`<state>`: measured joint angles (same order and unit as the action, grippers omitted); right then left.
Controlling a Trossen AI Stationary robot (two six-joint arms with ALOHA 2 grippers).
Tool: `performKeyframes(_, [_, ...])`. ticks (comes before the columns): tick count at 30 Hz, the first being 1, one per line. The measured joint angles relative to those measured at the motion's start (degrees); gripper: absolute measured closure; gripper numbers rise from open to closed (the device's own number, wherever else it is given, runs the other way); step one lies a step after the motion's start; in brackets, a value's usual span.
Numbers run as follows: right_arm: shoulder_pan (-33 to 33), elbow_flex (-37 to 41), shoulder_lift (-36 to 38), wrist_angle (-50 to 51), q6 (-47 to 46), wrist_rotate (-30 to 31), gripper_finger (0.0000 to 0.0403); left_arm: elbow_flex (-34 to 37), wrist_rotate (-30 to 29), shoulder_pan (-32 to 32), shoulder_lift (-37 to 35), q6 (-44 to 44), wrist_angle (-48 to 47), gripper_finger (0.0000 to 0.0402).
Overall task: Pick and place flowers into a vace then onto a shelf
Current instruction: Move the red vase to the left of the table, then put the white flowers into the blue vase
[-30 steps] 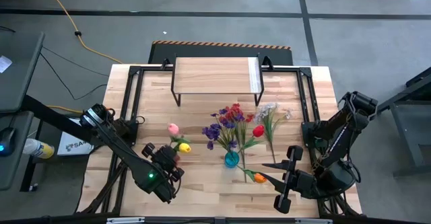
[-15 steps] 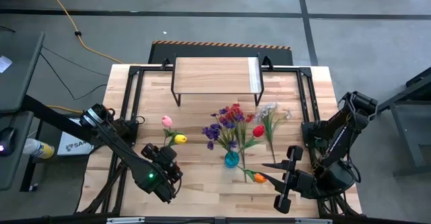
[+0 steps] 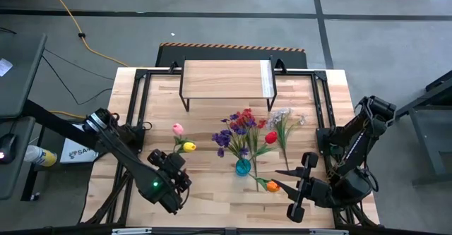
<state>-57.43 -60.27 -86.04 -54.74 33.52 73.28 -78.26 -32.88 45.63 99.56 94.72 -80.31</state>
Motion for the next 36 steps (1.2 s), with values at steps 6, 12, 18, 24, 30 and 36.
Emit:
performKeyframes(6, [0.0, 0.0, 0.0, 0.0, 0.2, 0.5, 0.03, -5.1, 1.2, 2.1, -0.1, -0.4, -6.0, 0.0016])
performKeyframes(12, [-1.6, 0.0, 0.6, 0.0, 3.0, 7.8, 0.0299, -10.1, 6.0, 6.6, -0.1, 1.4, -9.7, 0.0015])
performKeyframes(18, [-6.1, 0.0, 4.8, -0.2, 5.8, 15.0, 0.03, -16.5, 8.4, 11.4, -0.1, 4.4, -9.7, 0.0014])
performKeyframes(24, [-10.1, 0.0, 8.9, 0.5, 7.5, 16.8, 0.03, -19.7, 8.4, 14.6, -0.1, 9.4, -9.6, 0.0016])
performKeyframes(30, [-13.2, 0.0, 13.1, 2.0, 8.2, 16.8, 0.03, -19.7, 8.9, 15.8, -0.1, 12.1, -9.0, 0.0016])
performKeyframes(36, [-13.1, 0.0, 16.7, 5.6, 12.1, 16.7, 0.0305, -19.7, 9.4, 15.9, -0.1, 12.1, -6.4, 0.0014])
